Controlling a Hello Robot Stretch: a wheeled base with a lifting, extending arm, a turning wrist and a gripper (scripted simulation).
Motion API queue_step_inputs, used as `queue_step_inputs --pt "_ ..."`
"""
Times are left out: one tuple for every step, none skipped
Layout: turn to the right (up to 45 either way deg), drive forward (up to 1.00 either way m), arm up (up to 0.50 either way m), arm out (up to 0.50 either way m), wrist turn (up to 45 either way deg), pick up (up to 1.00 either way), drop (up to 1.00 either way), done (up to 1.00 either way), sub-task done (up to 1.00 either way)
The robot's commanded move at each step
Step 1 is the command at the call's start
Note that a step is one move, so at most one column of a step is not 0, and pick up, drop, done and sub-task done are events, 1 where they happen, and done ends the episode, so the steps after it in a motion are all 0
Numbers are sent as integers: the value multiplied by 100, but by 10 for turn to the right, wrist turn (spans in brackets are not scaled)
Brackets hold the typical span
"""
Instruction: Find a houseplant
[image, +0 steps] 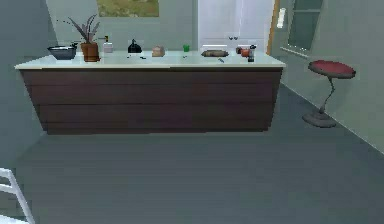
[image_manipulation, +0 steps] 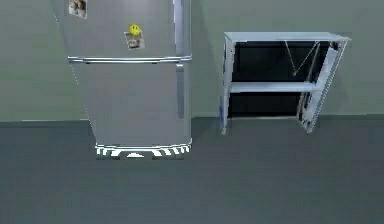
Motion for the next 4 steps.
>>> queue_step_inputs --pt "0 80 0 0 0 0 0 0 0" --pt "-420 0 0 0 0 0 0 0 0" --pt "0 100 0 0 0 0 0 0 0" --pt "0 15 0 0 0 0 0 0 0"
